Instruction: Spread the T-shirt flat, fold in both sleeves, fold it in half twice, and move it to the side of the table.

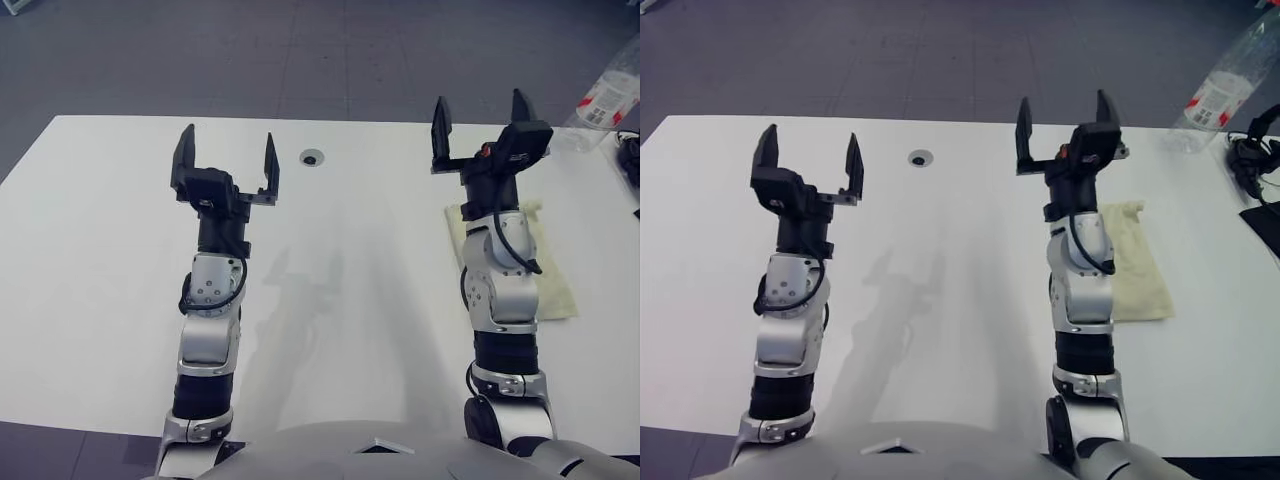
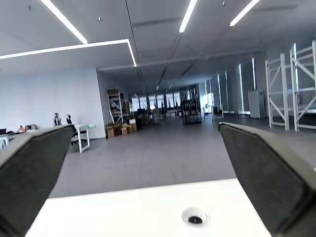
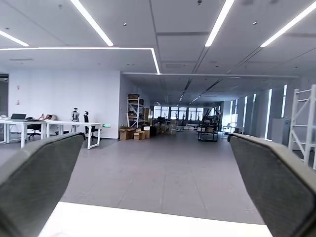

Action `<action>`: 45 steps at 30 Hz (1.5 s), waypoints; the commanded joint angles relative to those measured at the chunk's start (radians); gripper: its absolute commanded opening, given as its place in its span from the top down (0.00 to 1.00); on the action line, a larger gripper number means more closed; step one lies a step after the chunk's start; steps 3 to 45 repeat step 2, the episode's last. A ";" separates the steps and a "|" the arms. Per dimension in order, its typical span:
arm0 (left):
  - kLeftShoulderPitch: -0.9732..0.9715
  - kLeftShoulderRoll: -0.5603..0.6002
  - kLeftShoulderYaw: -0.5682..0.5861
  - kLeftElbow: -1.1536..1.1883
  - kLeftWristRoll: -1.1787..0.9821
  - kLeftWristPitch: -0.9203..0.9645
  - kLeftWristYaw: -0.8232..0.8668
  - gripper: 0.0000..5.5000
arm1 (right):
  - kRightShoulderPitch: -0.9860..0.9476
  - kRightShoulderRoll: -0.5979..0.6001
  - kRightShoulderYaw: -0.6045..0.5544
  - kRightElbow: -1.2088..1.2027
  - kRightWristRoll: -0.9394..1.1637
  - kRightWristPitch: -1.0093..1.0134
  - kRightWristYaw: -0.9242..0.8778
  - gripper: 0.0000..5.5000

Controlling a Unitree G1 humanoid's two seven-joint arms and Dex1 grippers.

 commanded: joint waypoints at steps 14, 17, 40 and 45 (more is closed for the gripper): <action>-0.009 0.012 0.024 0.031 0.010 -0.050 0.001 0.02 | 0.040 0.013 0.025 -0.075 -0.026 0.012 0.002 0.02; -0.009 0.012 0.024 0.031 0.010 -0.050 0.001 0.02 | 0.040 0.013 0.025 -0.075 -0.026 0.012 0.002 0.02; -0.009 0.012 0.024 0.031 0.010 -0.050 0.001 0.02 | 0.040 0.013 0.025 -0.075 -0.026 0.012 0.002 0.02; -0.009 0.012 0.024 0.031 0.010 -0.050 0.001 0.02 | 0.040 0.013 0.025 -0.075 -0.026 0.012 0.002 0.02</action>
